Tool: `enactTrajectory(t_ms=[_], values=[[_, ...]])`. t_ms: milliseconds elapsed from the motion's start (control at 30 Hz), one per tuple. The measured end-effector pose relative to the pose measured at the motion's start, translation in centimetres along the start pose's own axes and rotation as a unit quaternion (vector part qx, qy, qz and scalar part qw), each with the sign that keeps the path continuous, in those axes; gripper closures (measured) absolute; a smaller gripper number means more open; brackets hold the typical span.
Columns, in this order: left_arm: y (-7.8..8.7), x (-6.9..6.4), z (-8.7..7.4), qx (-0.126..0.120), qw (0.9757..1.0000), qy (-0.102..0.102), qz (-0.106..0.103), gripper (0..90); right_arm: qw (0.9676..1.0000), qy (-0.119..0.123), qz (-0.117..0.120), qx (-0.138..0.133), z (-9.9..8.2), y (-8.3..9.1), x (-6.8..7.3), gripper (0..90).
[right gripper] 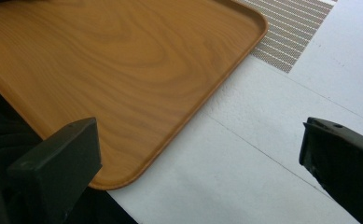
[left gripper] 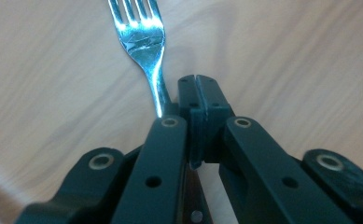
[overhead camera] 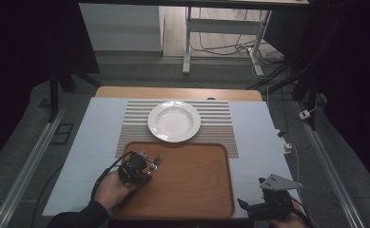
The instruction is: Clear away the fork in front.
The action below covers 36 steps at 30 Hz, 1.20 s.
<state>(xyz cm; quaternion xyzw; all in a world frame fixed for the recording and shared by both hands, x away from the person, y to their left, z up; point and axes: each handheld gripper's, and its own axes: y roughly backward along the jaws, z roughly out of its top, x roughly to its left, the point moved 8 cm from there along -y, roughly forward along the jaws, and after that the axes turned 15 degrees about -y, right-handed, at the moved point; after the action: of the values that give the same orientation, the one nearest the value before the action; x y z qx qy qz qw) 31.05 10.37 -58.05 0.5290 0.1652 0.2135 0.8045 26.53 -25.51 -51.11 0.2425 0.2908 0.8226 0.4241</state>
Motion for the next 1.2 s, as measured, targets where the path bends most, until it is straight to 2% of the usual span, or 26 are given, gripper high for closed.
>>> enactTrajectory(t_ms=[267,600,867,1000,1200], values=[[0.6,1.7,-1.5,0.002,0.9987,0.051,-0.002,89.1,1.0,0.0,0.002,0.002,0.0,0.0,0.0,0.0],[1.2,3.5,-3.1,0.004,0.9961,0.088,0.005,88.9,1.0,-0.001,0.002,0.002,0.0,0.0,0.0,0.0],[1.5,4.1,-3.6,0.0,0.9947,0.102,0.004,86.2,1.0,-0.001,0.002,0.003,0.0,-0.1,0.0,0.0],[2.2,4.1,-3.2,-0.026,0.9943,0.104,0.002,78.0,1.0,-0.001,0.003,0.003,0.0,-0.1,0.0,0.0],[3.1,3.8,-2.9,-0.051,0.9945,0.091,-0.001,63.3,1.0,-0.001,0.003,0.003,0.0,0.0,0.0,0.0]])
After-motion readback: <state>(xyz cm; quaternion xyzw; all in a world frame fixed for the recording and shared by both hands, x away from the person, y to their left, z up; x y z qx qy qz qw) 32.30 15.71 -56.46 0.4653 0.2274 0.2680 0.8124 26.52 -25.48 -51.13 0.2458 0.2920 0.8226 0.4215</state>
